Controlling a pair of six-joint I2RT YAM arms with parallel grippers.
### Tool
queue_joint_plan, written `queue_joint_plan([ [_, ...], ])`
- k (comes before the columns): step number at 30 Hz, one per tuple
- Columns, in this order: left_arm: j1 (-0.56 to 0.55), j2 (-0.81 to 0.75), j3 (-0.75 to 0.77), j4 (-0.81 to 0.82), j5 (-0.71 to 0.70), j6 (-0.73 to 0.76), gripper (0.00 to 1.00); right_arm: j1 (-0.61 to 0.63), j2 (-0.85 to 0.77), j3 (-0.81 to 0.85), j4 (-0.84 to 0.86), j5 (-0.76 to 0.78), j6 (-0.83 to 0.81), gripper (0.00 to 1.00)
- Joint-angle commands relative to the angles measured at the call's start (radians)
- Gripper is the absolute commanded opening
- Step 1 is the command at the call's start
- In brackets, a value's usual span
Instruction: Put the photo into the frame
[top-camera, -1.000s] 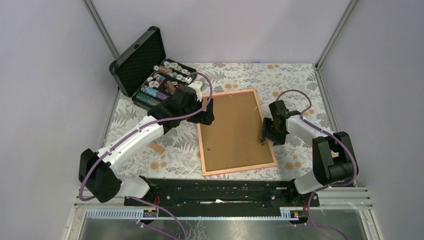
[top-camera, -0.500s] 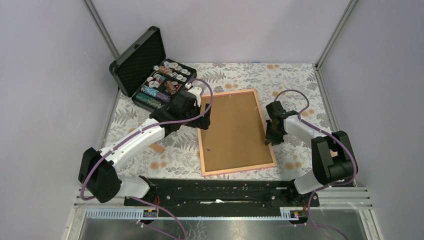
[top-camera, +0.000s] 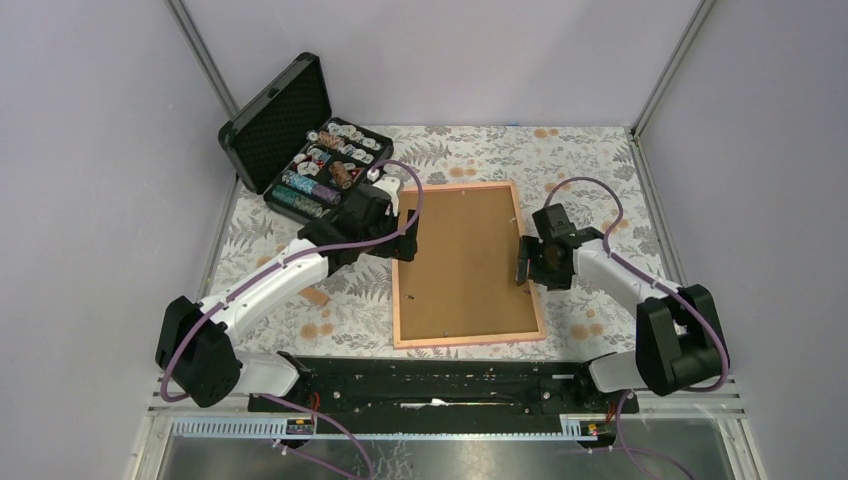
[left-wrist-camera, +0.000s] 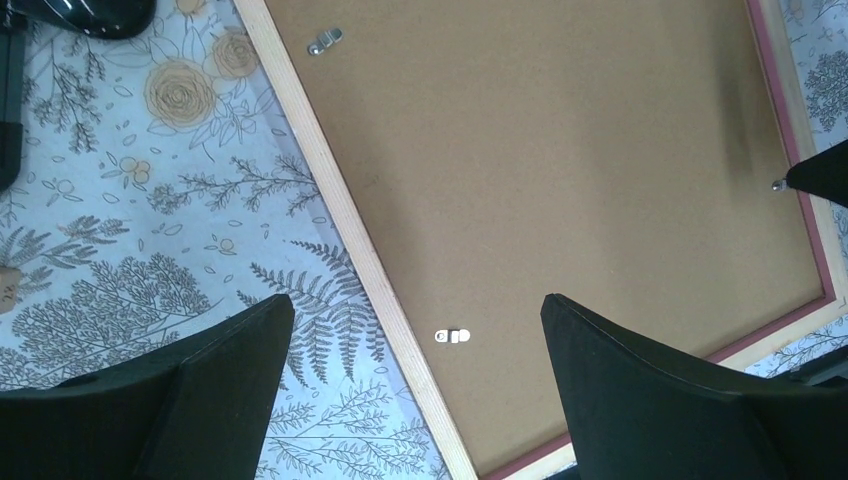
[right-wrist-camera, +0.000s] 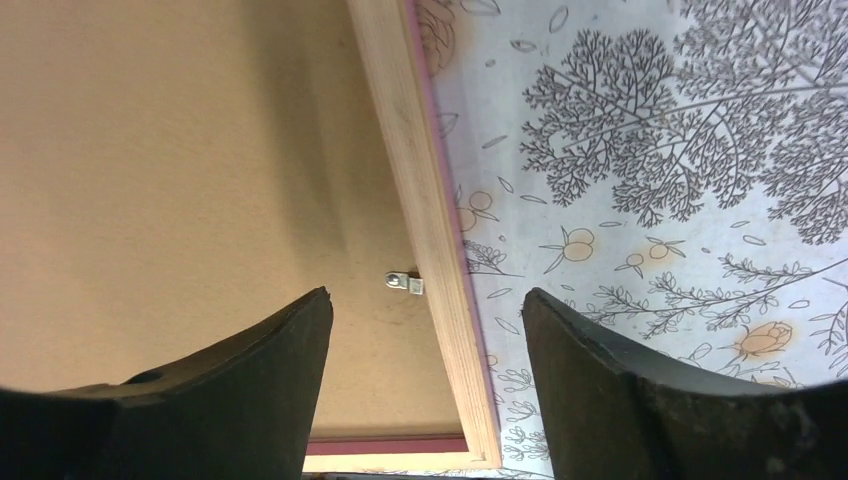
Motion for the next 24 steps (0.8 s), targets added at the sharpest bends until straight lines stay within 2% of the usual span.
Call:
queue_joint_plan([
  [1, 0.004, -0.008, -0.029, -0.018, 0.022, -0.044, 0.99, -0.002, -0.050, 0.034, 0.068, 0.015, 0.032, 0.82],
  [3, 0.003, -0.005, -0.071, -0.022, 0.050, -0.074, 0.97, -0.002, -0.009, 0.063, 0.095, 0.038, 0.030, 0.85],
  [6, -0.016, 0.022, -0.122, -0.020, 0.094, -0.140, 0.89, -0.002, 0.113, 0.138, 0.113, 0.083, 0.022, 0.86],
  [8, -0.035, 0.059, -0.145, -0.033, 0.064, -0.241, 0.84, -0.002, 0.194, 0.187, 0.111, 0.123, 0.023, 0.84],
  [10, -0.056, 0.085, -0.165, -0.069, -0.006, -0.383, 0.84, -0.002, 0.250, 0.212, 0.117, 0.147, 0.024, 0.81],
  [15, -0.117, 0.048, -0.262, 0.018, -0.039, -0.648, 0.83, -0.002, 0.304, 0.192, 0.165, 0.155, 0.004, 0.72],
  [24, -0.130, 0.188, -0.178, -0.043, -0.090, -0.772, 0.85, -0.003, 0.295, 0.162, 0.198, 0.108, -0.023, 0.65],
])
